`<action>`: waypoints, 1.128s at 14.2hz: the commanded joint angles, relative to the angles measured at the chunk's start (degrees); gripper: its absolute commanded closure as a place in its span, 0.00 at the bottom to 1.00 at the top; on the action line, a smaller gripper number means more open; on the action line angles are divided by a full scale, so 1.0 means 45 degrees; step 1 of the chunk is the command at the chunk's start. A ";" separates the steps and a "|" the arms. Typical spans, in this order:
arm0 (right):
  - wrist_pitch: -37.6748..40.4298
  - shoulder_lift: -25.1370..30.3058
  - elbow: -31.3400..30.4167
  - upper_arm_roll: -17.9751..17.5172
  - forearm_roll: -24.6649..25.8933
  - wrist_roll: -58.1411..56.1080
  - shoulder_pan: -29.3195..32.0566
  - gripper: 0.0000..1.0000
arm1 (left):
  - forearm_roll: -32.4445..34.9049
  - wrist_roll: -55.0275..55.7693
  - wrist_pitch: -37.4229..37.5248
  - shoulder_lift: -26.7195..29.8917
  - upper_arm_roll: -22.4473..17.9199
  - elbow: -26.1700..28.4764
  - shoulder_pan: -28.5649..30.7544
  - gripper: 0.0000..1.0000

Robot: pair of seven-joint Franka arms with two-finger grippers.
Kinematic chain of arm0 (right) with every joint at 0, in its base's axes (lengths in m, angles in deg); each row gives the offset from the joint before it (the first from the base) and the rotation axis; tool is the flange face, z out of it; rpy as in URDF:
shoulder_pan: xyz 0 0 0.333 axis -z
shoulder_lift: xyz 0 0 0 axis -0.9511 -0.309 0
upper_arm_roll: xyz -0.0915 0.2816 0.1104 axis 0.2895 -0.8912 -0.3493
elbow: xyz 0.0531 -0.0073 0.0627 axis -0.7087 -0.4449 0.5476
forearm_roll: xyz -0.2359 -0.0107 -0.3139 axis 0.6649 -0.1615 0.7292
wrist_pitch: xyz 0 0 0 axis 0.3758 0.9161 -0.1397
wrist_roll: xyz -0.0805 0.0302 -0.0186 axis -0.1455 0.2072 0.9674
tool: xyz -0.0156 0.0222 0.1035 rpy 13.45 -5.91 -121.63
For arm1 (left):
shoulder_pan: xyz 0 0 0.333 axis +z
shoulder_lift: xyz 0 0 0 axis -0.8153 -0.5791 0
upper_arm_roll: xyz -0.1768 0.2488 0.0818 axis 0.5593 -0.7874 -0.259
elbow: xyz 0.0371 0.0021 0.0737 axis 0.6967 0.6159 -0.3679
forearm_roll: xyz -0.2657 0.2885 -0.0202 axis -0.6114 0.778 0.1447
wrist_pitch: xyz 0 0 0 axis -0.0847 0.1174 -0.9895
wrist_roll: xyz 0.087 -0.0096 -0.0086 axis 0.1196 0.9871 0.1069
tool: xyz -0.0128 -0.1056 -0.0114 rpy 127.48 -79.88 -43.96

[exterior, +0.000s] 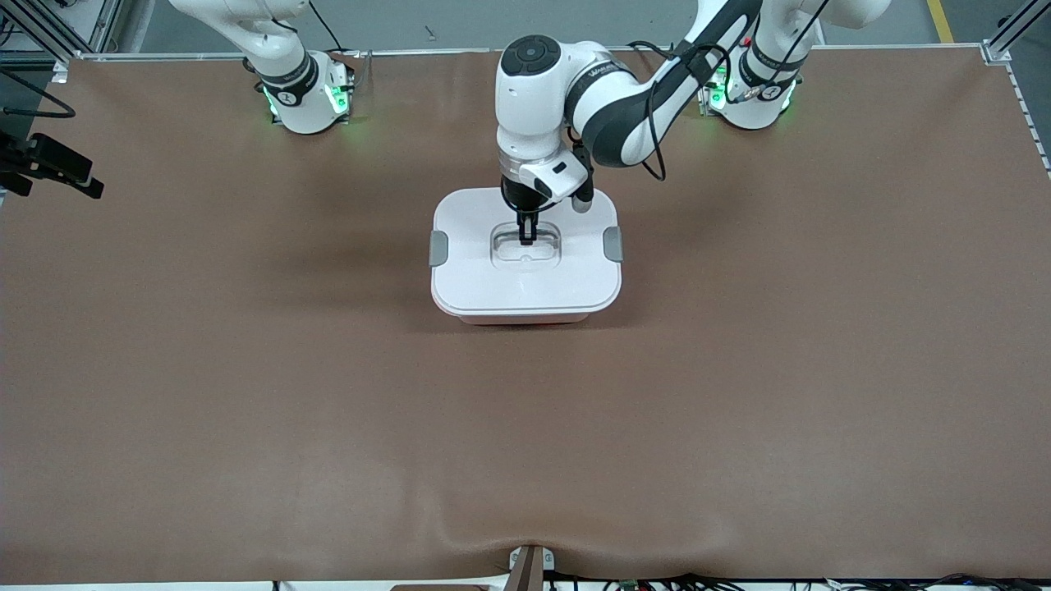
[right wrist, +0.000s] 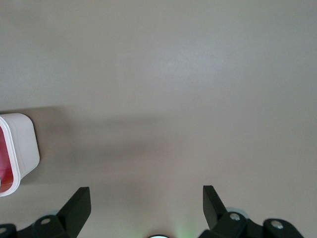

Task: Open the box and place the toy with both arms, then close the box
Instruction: 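Lower the white lid onto the pink container with the left gripper, then press the lid down and release the handle with the left gripper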

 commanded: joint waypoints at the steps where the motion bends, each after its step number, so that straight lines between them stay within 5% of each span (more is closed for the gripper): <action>1: 0.0004 0.0050 -0.0036 -0.0098 -0.0196 0.0062 0.0110 0.00 | 0.0913 0.0995 0.0108 -0.0172 -0.0013 -0.0108 -0.0275 1.00; 16: 0.0239 0.0011 0.0061 -0.0098 -0.0371 -0.0309 0.0462 0.00 | 0.1463 0.1856 -0.0282 -0.0543 -0.0013 -0.0147 -0.0490 1.00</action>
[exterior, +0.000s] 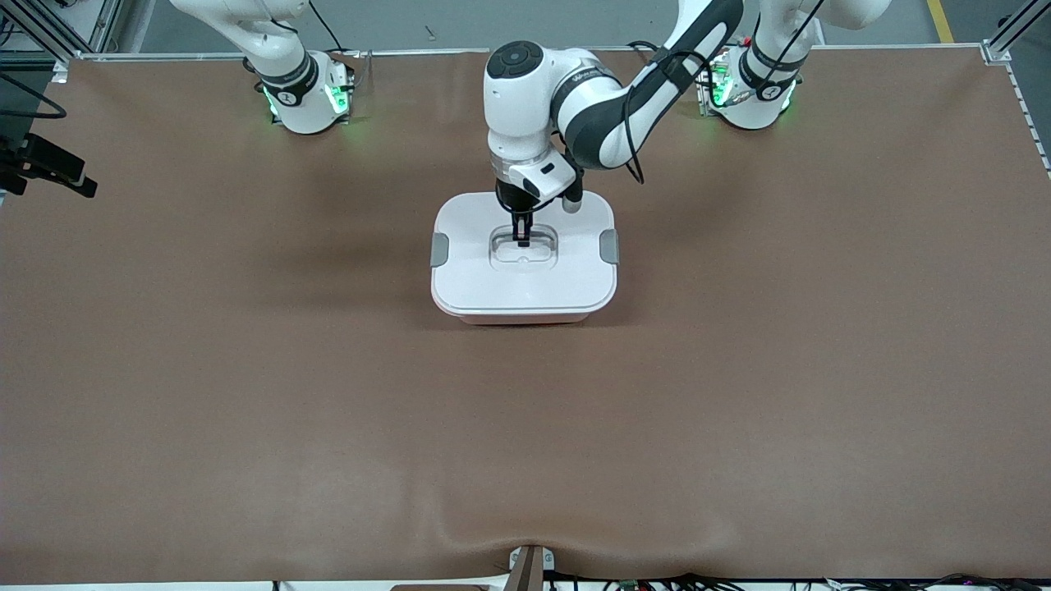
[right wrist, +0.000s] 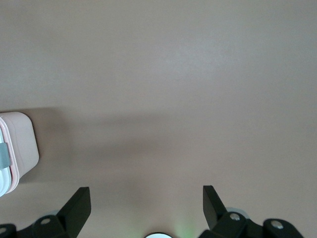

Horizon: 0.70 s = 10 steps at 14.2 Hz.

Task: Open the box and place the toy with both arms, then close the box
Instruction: 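Press the lid down and release the handle with the left gripper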

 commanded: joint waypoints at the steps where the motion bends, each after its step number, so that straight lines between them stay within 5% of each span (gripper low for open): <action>1: 0.0121 0.0043 0.0102 -0.0137 -0.0256 -0.0139 0.0162 0.00 | 0.0548 0.1528 -0.0186 -0.0117 -0.0033 -0.0141 -0.0153 1.00; 10: -0.0387 0.0023 0.0084 -0.0235 -0.0022 -0.0022 -0.0678 0.00 | 0.1017 0.1607 -0.0206 -0.0332 -0.0014 -0.0064 -0.0309 1.00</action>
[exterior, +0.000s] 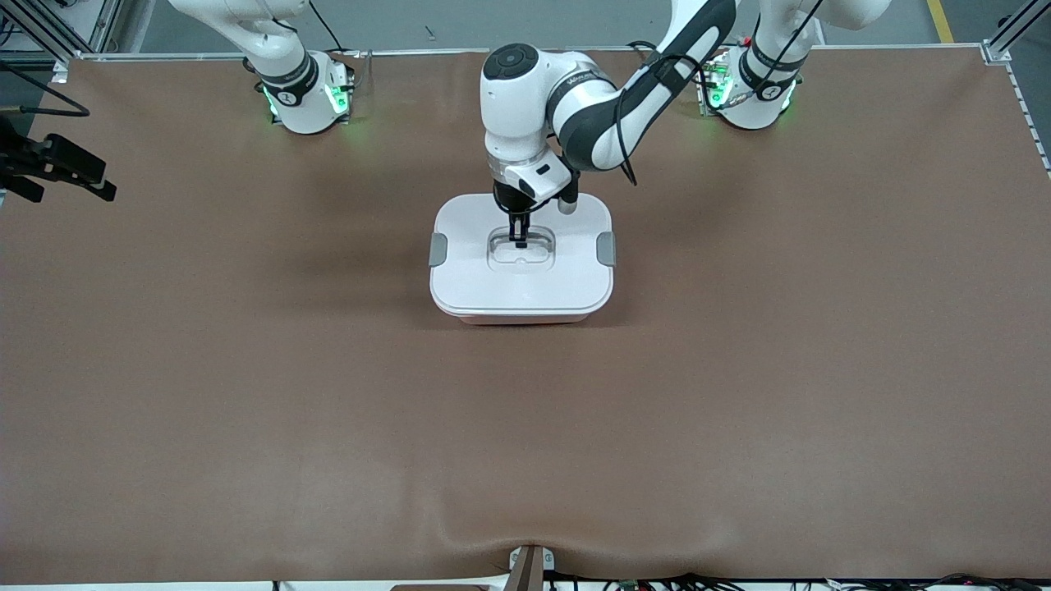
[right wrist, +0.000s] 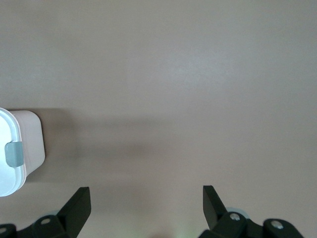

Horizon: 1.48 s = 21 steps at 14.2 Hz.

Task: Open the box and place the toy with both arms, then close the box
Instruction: 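Press the lid down and release the handle with the left gripper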

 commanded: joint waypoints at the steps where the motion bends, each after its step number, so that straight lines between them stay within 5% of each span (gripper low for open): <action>1: -0.0044 -0.0016 0.0018 0.0023 -0.0025 0.0048 -0.0103 0.00 | 0.0605 0.1530 -0.0096 -0.0075 -0.0014 -0.0050 -0.0152 1.00; 21: -0.0416 -0.0465 -0.0002 0.0082 -0.0025 -0.0069 0.0053 0.00 | 0.1308 0.3112 -0.0290 -0.0387 -0.0033 -0.0050 -0.0172 1.00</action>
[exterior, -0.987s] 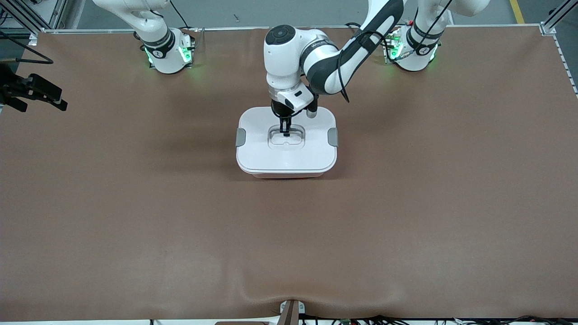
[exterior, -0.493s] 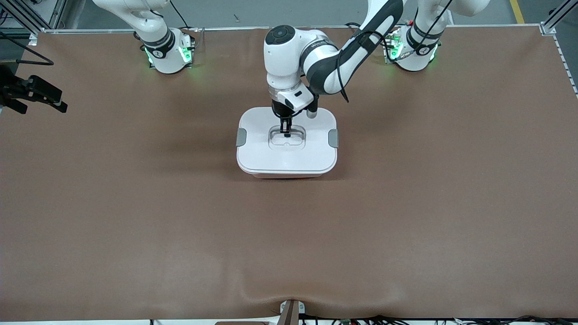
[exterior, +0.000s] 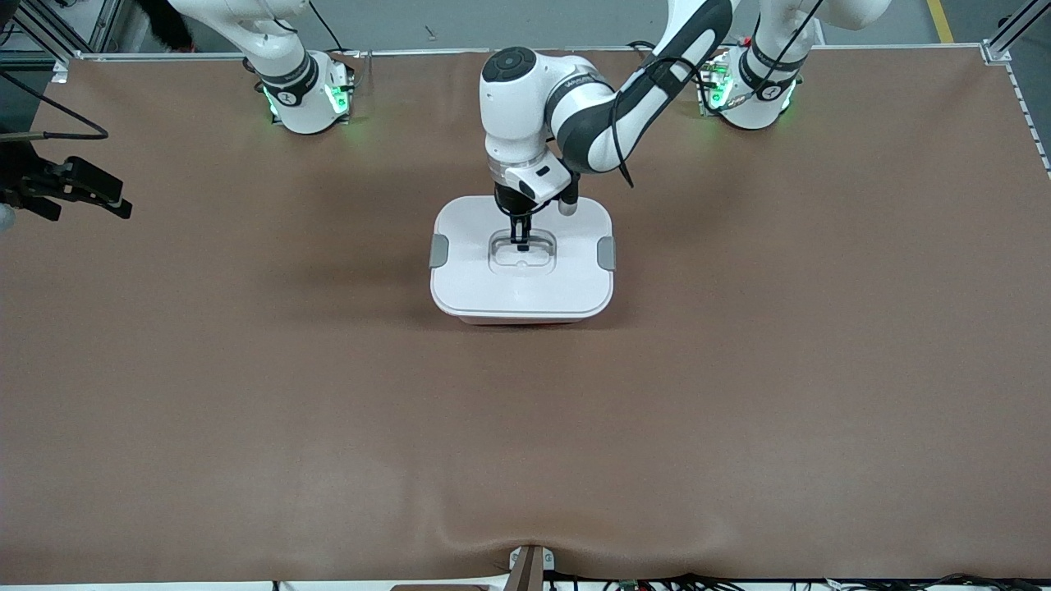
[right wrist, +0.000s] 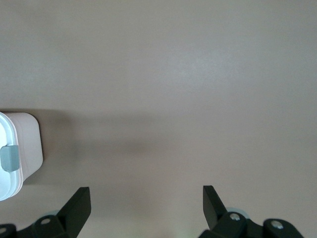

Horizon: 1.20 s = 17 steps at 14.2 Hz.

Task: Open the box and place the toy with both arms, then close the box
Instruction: 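Press the lid down and release the handle with the left gripper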

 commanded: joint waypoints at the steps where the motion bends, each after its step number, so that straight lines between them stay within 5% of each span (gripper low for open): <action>1: 0.0042 0.0045 0.0033 0.0009 -0.0030 -0.0069 0.0110 0.00 | 0.0851 0.2715 -0.0181 -0.0345 -0.0002 -0.0283 -0.0169 1.00; 12: 0.0081 0.0044 0.0013 0.0029 -0.0049 -0.0107 0.0168 0.00 | 0.1378 0.2931 -0.0161 -0.0599 -0.0002 -0.0245 -0.0365 1.00; 13: 0.0178 0.0045 0.0032 0.0029 -0.0049 -0.0088 0.0188 0.00 | 0.1378 0.2931 -0.0142 -0.0599 -0.0002 -0.0245 -0.0345 0.82; 14: 0.0198 0.0045 0.0033 0.0048 -0.0049 -0.0088 0.0207 0.00 | 0.1378 0.2911 -0.0084 -0.0599 -0.0002 -0.0264 -0.0345 0.51; 17: 0.0276 0.0045 0.0033 0.0048 -0.0127 -0.0049 0.0364 0.00 | 0.1378 0.2794 0.0034 -0.0483 -0.0002 -0.0342 -0.0365 0.00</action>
